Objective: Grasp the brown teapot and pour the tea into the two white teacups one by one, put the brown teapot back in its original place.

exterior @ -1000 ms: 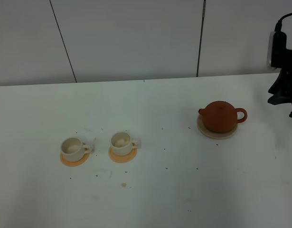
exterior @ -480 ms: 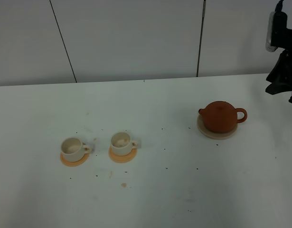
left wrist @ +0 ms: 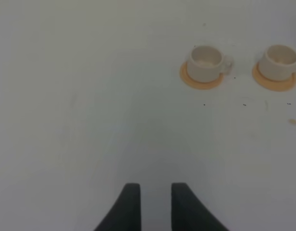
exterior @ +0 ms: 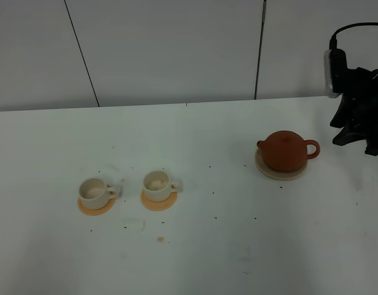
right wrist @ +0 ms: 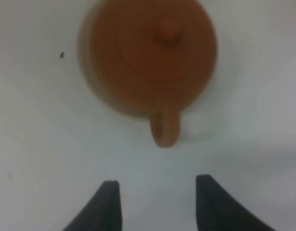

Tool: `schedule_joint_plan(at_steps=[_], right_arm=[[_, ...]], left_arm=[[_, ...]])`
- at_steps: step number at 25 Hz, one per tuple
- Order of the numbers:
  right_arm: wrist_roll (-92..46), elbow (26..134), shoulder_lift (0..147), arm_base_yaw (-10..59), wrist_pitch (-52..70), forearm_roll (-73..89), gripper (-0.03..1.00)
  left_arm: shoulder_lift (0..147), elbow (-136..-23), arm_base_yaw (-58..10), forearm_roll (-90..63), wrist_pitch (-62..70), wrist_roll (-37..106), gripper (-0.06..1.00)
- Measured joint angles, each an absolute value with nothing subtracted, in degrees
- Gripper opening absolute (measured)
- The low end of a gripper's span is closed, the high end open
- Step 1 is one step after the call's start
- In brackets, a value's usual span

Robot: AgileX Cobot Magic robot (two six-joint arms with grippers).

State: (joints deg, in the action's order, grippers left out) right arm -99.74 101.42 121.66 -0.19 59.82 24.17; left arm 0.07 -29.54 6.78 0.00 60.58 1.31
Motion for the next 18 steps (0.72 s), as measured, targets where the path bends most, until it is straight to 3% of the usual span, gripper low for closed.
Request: schedule_joint_plan(at_steps=[18], right_arm=[[-107.6, 103.0, 125.1, 1.9, 57.0, 24.4, 0.36]], left_arm=[[0.1, -29.5, 6.8, 0.0, 60.6, 1.3, 0.23]])
